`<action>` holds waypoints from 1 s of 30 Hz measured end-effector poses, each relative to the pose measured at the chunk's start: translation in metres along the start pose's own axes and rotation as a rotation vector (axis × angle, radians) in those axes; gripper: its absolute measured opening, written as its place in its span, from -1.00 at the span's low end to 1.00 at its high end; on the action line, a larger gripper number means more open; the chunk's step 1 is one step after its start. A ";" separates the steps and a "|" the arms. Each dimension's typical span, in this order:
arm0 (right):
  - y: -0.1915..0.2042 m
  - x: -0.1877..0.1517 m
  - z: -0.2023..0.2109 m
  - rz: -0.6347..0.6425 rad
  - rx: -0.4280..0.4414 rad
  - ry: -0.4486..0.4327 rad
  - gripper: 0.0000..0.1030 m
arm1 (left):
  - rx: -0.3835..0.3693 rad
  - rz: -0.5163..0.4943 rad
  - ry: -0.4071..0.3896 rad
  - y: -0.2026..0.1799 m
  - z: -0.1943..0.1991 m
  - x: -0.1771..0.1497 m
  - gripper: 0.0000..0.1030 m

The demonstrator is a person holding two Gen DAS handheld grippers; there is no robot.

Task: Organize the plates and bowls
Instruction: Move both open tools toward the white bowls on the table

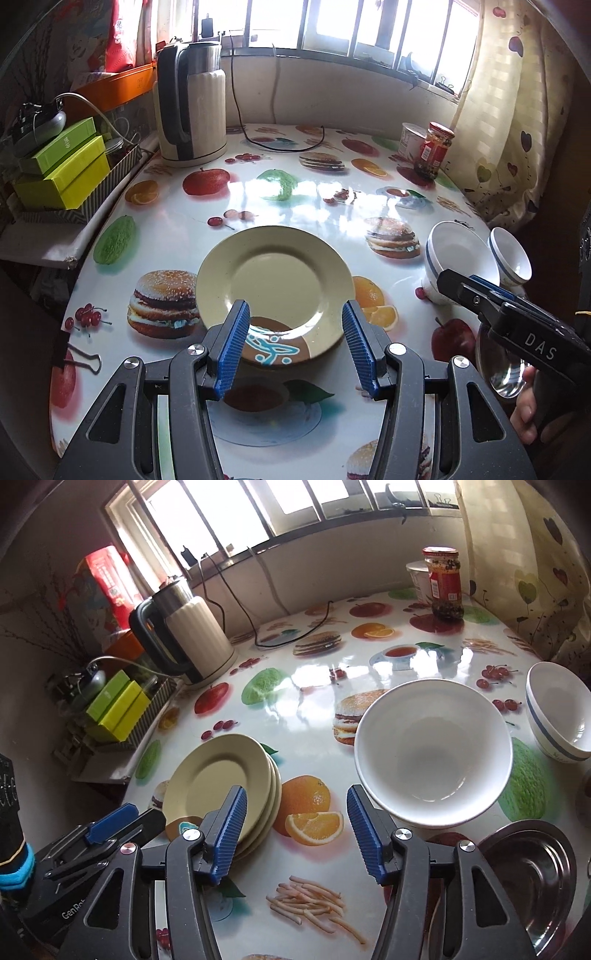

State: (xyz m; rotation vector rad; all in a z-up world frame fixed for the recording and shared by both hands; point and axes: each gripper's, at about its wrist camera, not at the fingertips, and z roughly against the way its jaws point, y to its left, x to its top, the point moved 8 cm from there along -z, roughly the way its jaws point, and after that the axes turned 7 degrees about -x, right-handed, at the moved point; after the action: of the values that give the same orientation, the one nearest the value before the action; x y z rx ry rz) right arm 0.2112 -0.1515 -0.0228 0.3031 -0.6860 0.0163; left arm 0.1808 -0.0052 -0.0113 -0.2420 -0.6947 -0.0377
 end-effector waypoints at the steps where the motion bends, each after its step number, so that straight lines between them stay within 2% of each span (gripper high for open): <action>1: -0.004 0.001 0.004 0.000 -0.007 -0.007 0.10 | -0.004 -0.007 -0.003 -0.004 0.000 0.001 0.03; 9: -0.045 0.008 0.031 0.037 -0.132 -0.048 0.11 | -0.091 -0.018 0.038 -0.039 -0.019 0.006 0.03; 13: -0.075 0.013 0.036 0.035 -0.221 -0.058 0.11 | -0.148 -0.012 0.054 -0.059 -0.033 0.013 0.03; 19: -0.118 0.020 0.038 0.011 -0.283 -0.054 0.11 | -0.188 -0.020 0.095 -0.088 -0.056 0.020 0.03; 24: -0.135 0.028 0.030 0.016 -0.285 -0.044 0.11 | -0.203 -0.020 0.120 -0.102 -0.075 0.025 0.03; 30: -0.138 0.031 0.013 0.043 -0.265 -0.017 0.10 | -0.214 -0.023 0.139 -0.114 -0.090 0.028 0.03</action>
State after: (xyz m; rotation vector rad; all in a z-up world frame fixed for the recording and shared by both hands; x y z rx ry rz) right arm 0.2431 -0.2894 -0.0312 0.0337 -0.7025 -0.0364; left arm 0.2454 -0.1358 -0.0364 -0.4332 -0.5546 -0.1497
